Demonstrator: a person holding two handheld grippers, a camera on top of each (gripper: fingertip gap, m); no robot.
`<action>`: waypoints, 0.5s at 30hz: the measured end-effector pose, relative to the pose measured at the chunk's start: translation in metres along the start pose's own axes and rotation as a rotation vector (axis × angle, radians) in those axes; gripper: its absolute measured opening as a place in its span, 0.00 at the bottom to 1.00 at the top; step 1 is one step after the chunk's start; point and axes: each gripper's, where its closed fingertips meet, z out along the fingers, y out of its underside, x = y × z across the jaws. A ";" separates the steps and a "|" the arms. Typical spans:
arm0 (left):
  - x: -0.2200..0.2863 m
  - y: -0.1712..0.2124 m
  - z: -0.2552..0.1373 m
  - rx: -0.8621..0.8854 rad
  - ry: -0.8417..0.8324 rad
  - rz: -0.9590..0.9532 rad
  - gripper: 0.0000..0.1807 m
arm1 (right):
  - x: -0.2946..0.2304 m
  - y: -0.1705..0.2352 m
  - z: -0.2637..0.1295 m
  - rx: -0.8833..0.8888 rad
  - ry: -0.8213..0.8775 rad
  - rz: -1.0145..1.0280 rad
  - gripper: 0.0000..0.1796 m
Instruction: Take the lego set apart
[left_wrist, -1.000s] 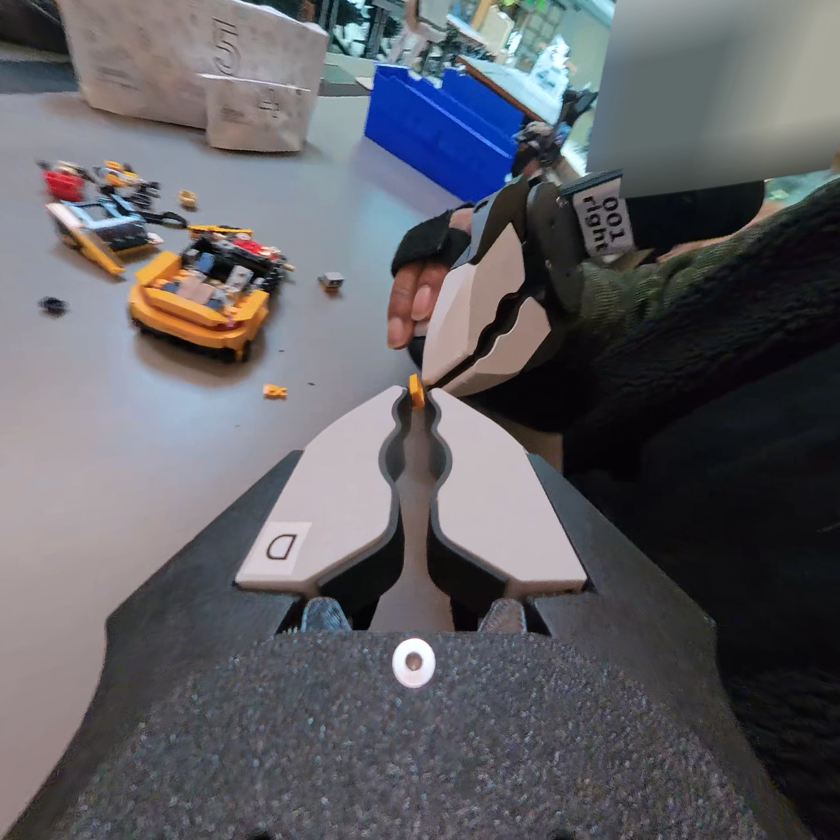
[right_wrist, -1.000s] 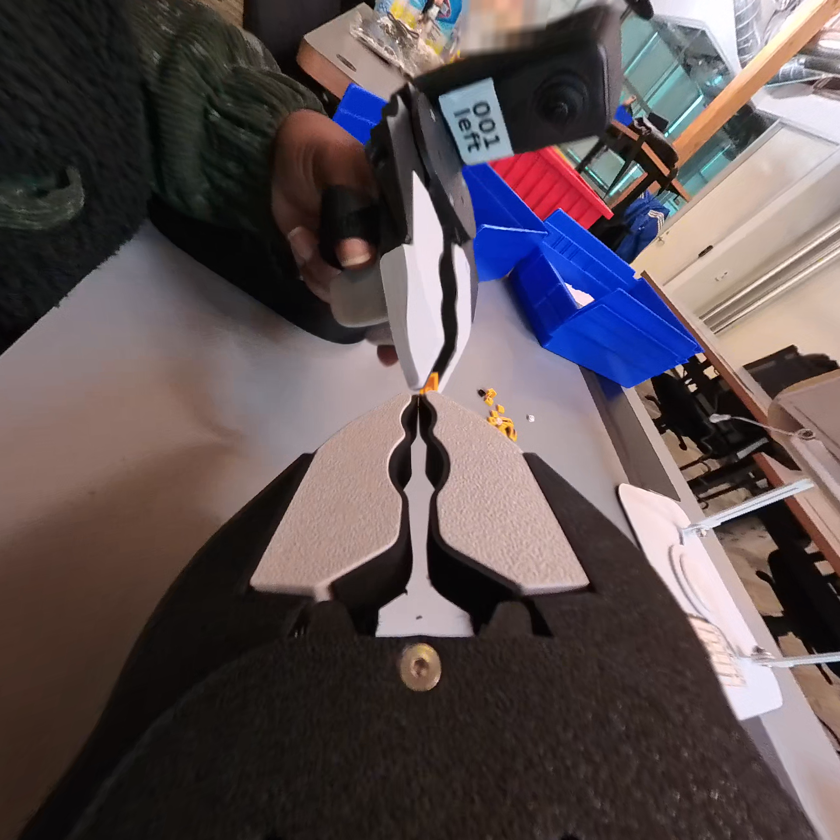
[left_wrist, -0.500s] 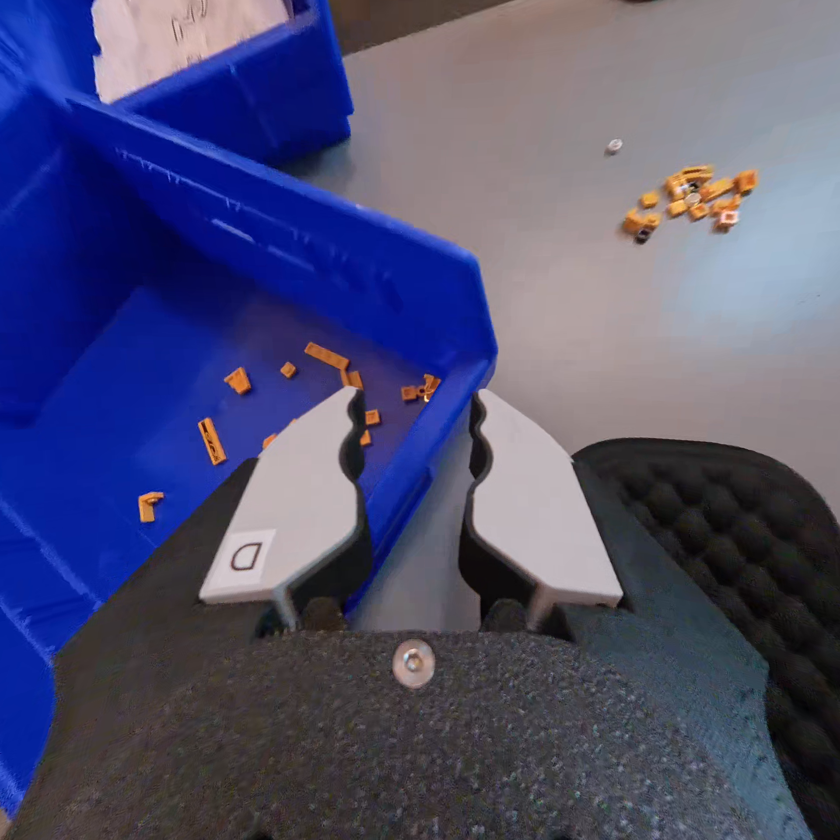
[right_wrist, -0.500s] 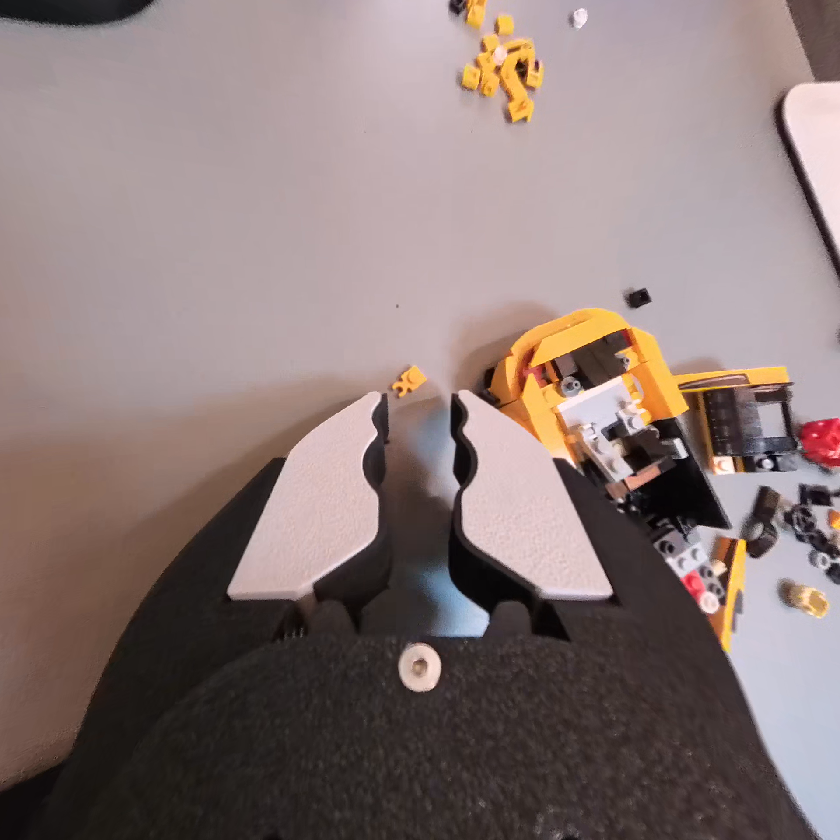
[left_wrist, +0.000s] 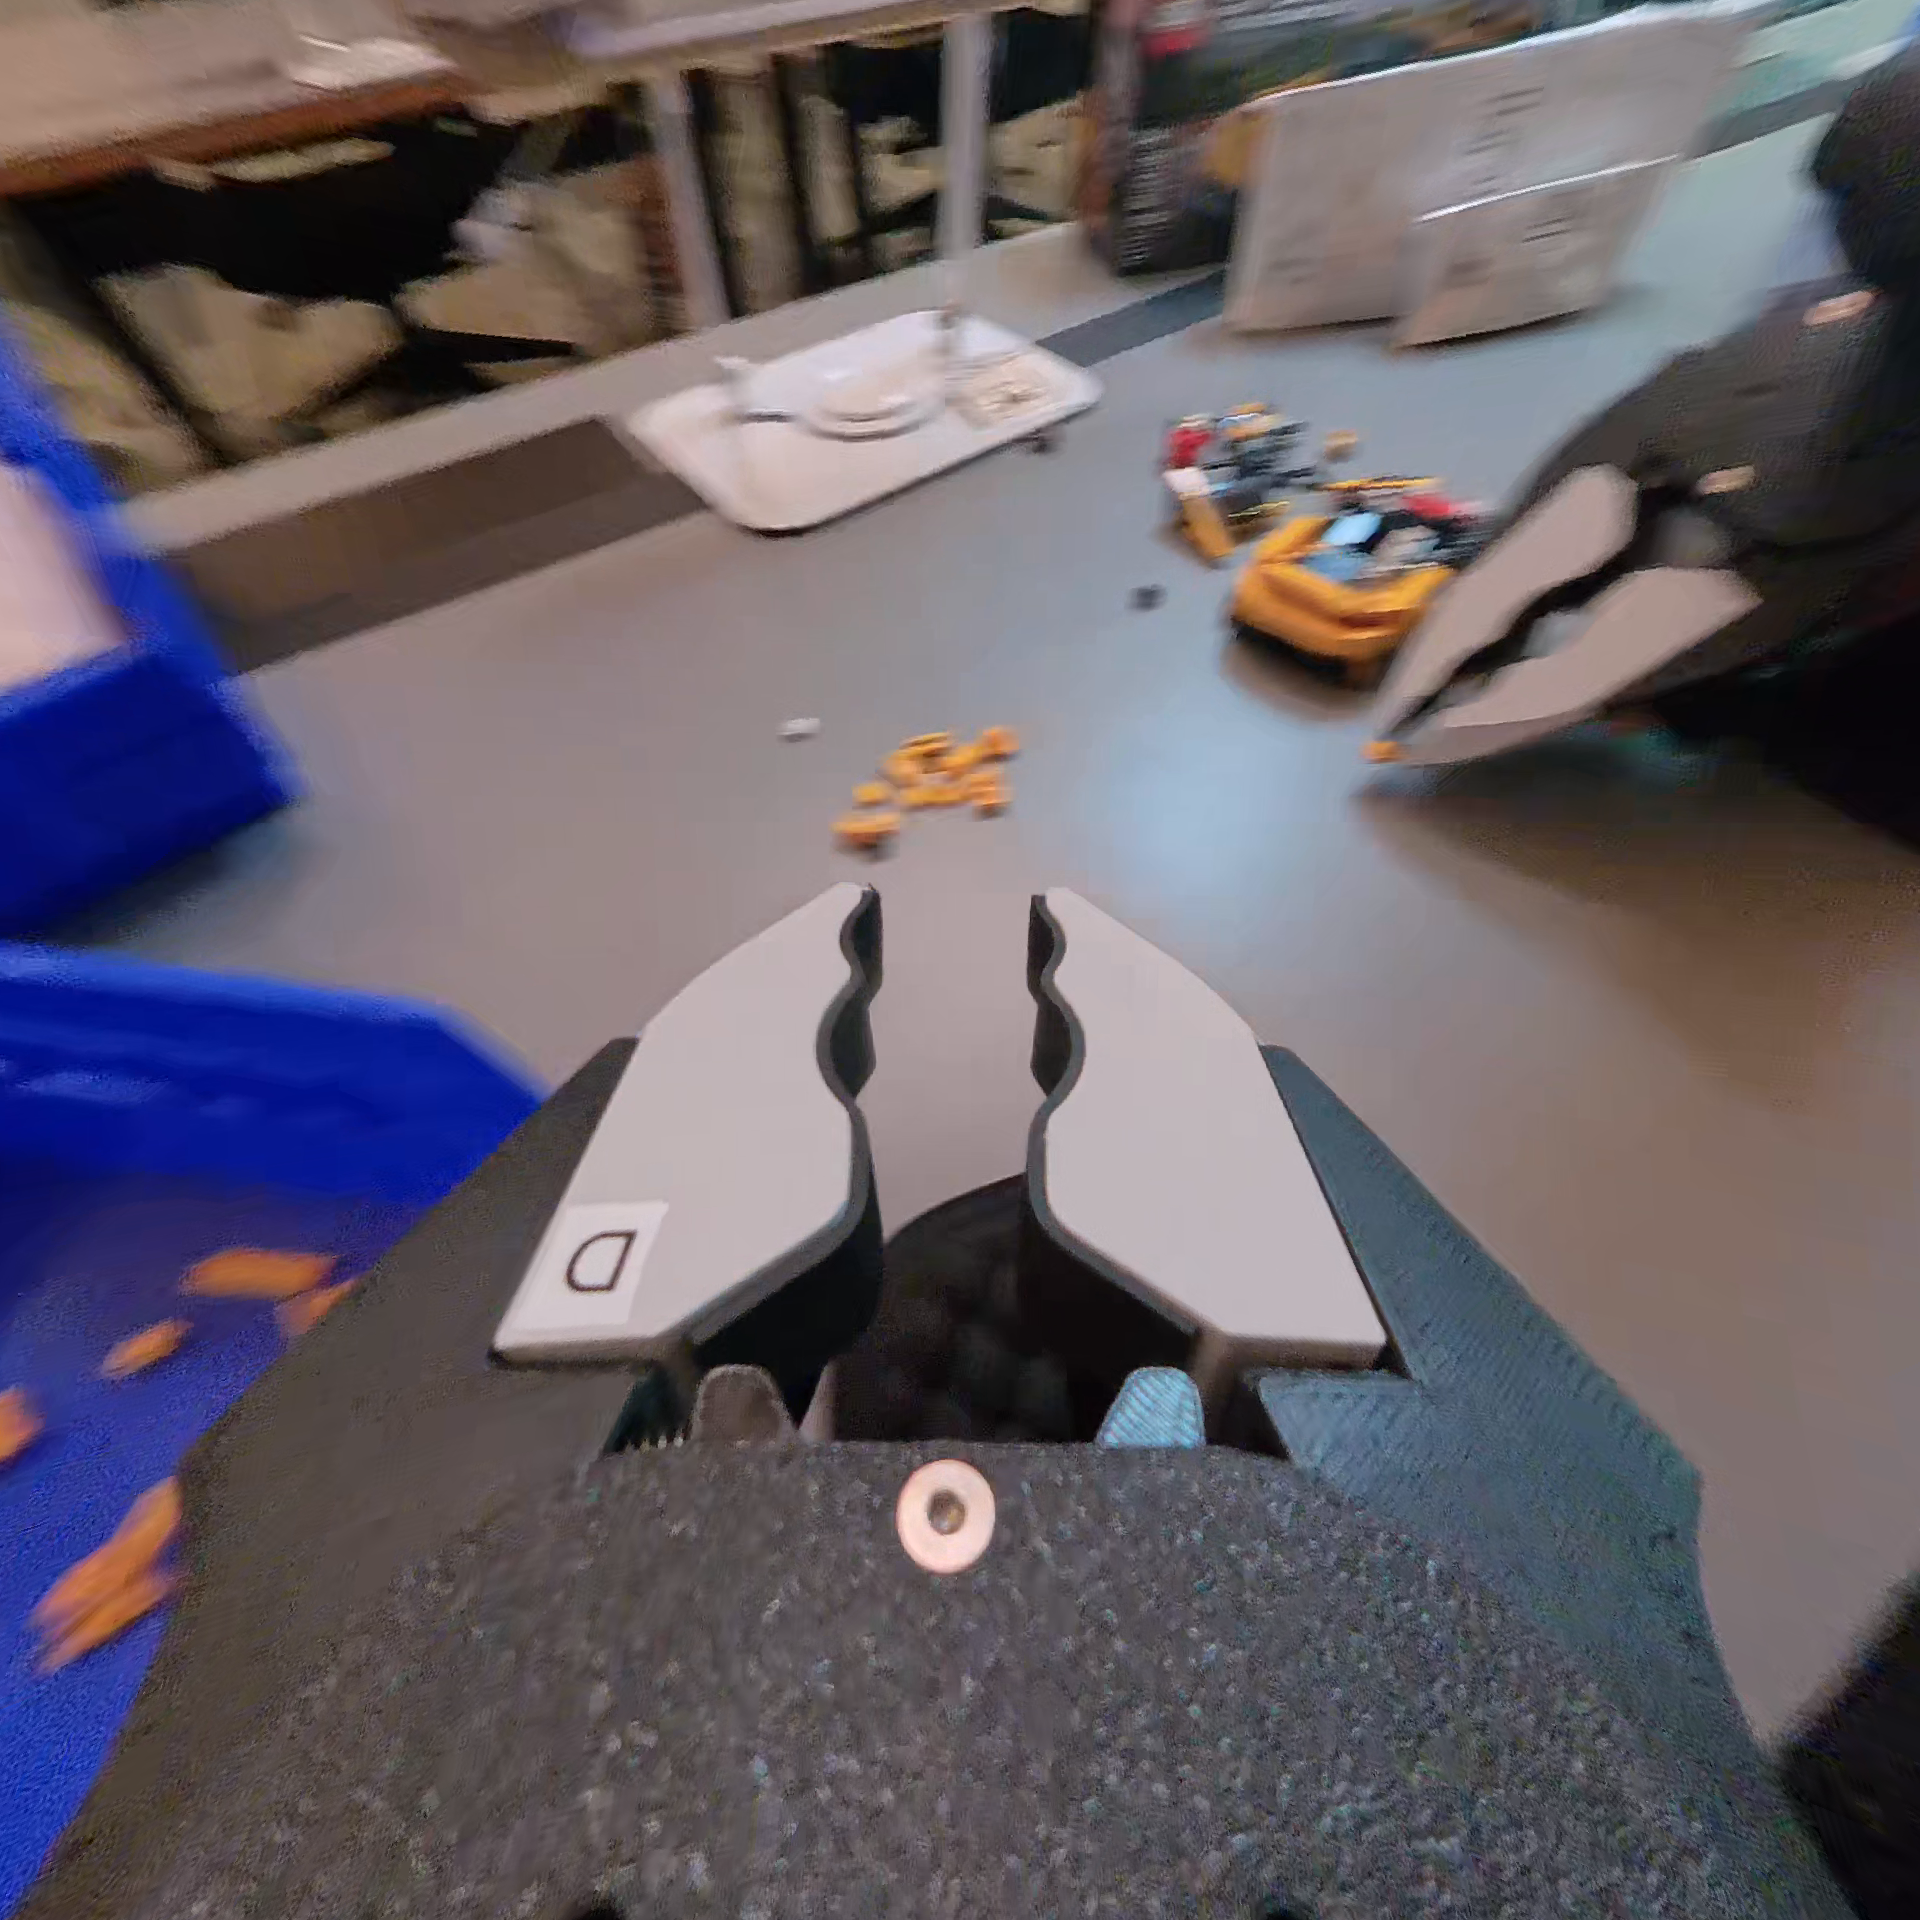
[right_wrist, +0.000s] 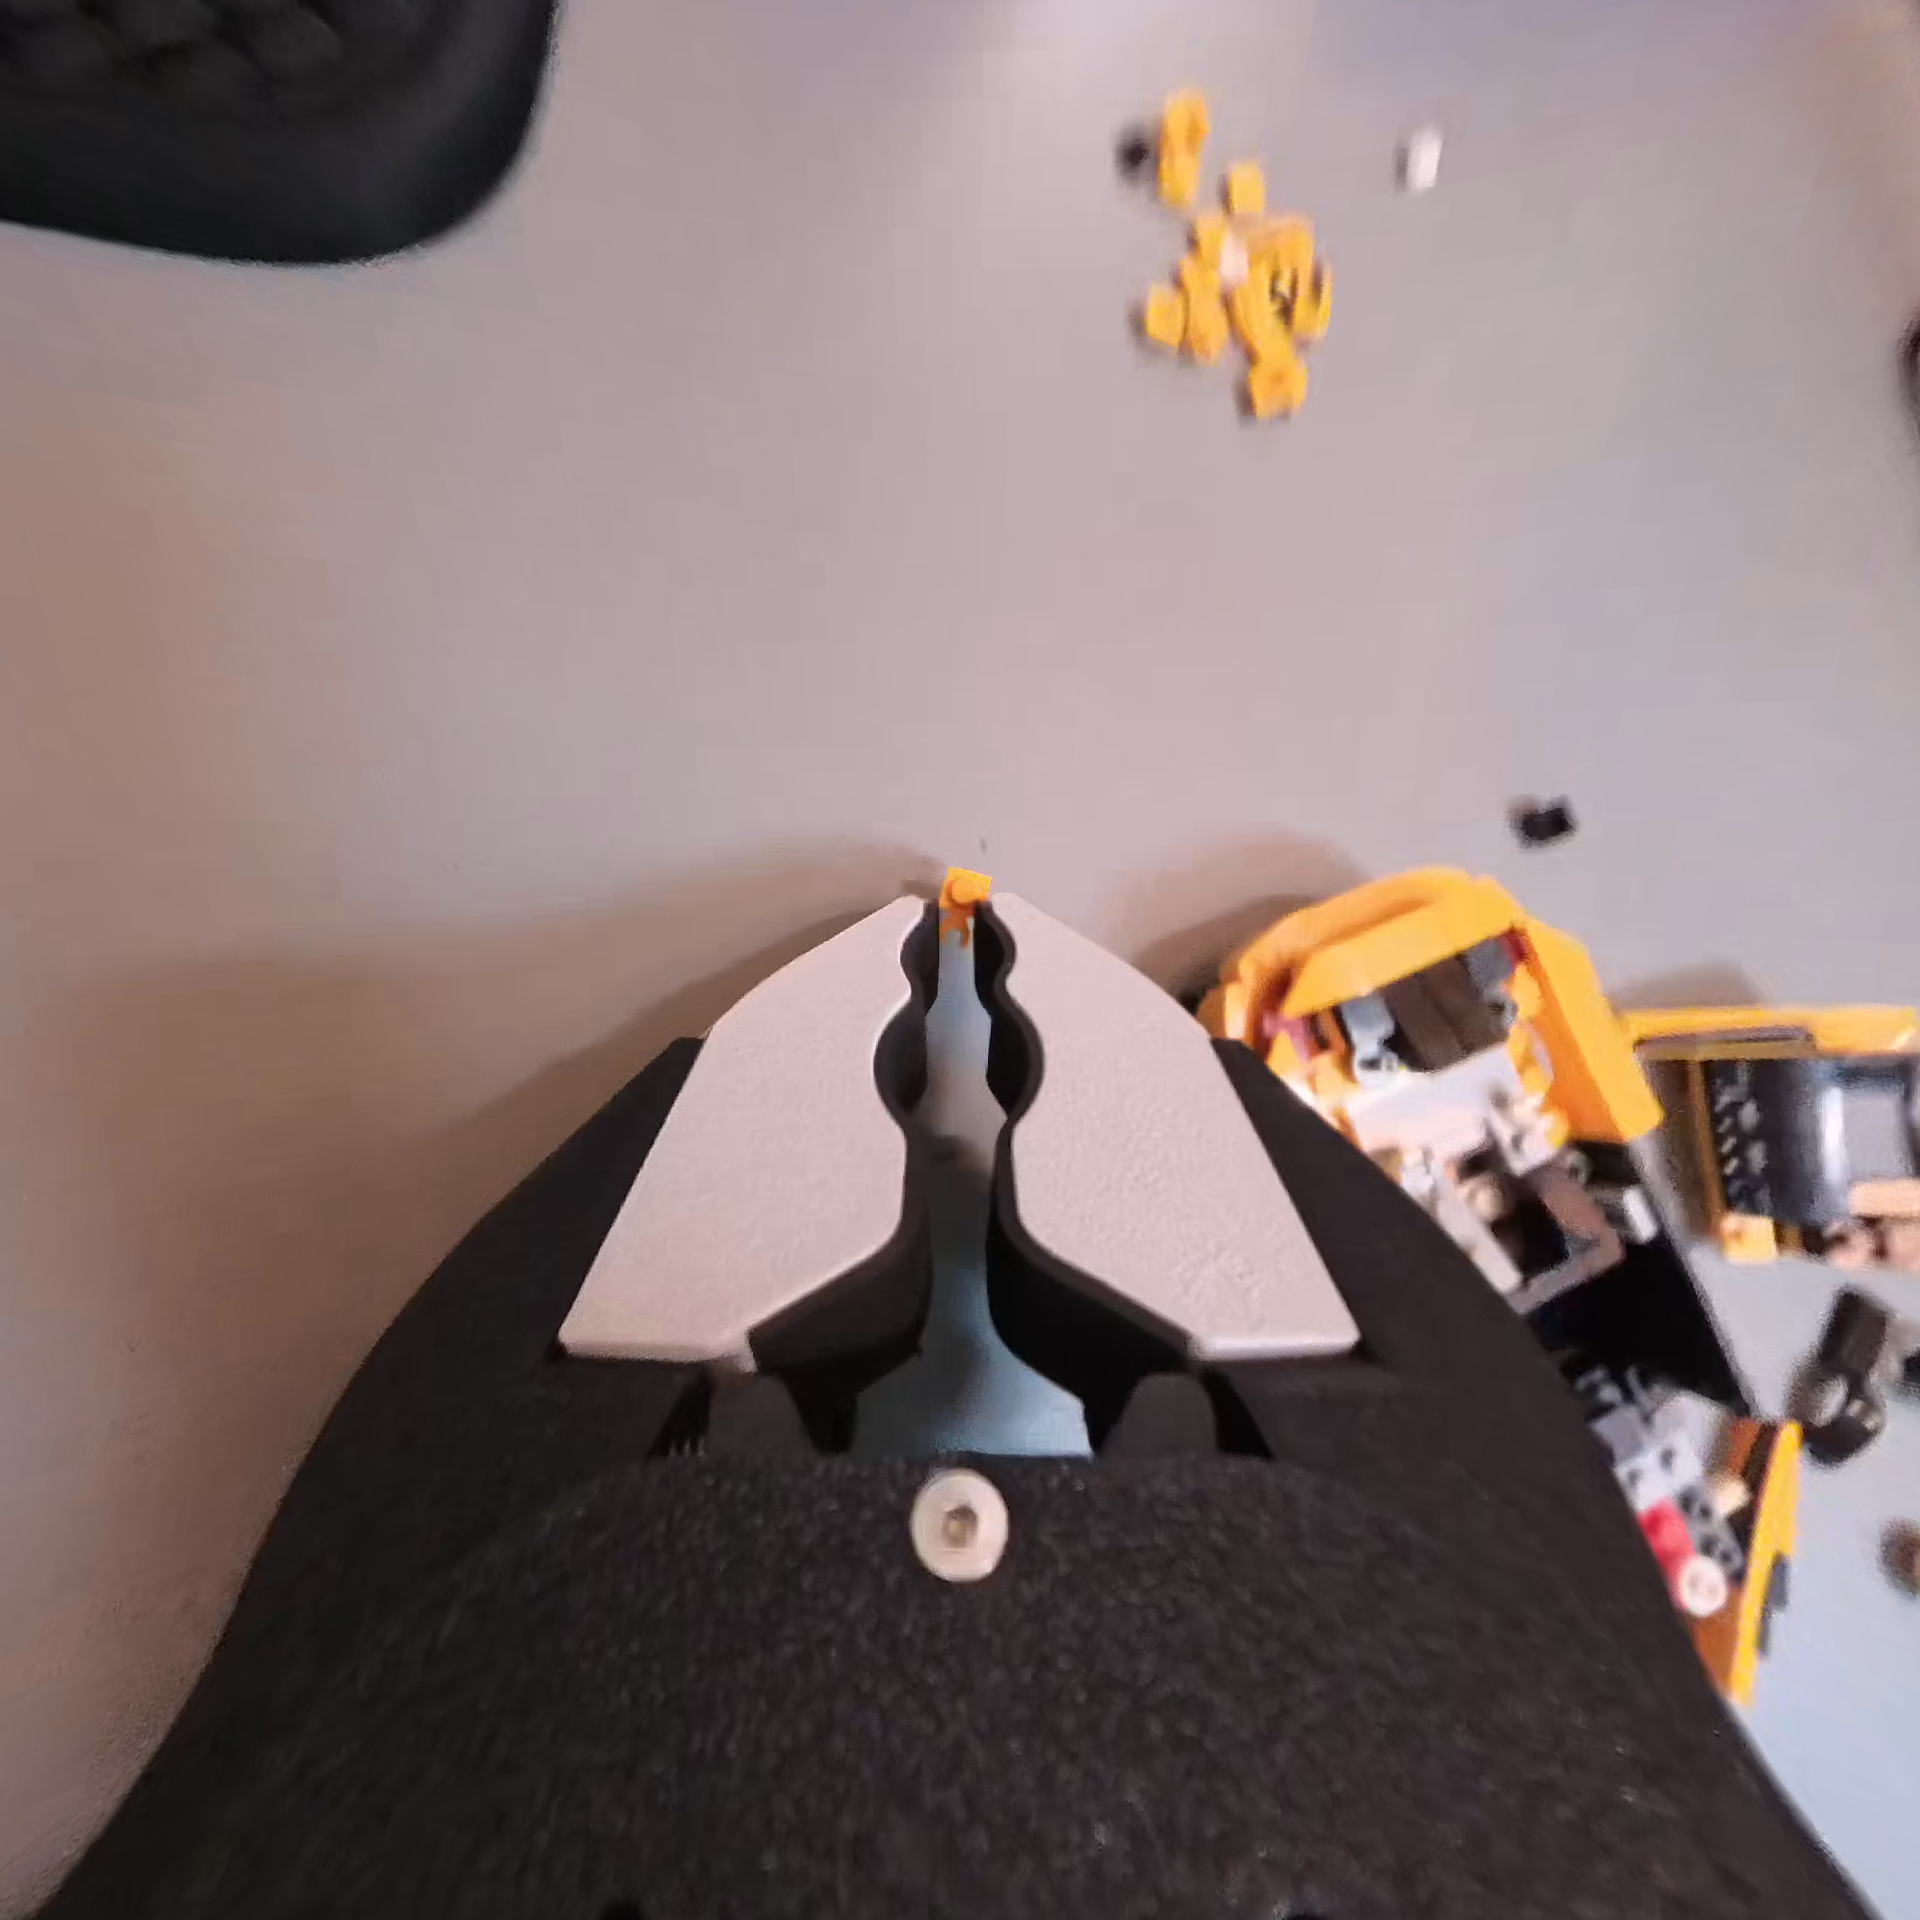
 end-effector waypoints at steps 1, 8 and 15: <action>0.020 0.000 0.008 0.003 0.103 -0.030 0.15 | -0.003 -0.009 -0.002 0.053 0.015 -0.051 0.03; 0.123 -0.015 0.044 0.016 0.593 -0.293 0.15 | -0.045 -0.073 -0.035 0.419 0.049 -0.336 0.03; 0.160 -0.018 0.050 -0.025 0.784 -0.404 0.07 | -0.066 -0.084 -0.047 0.502 0.068 -0.476 0.03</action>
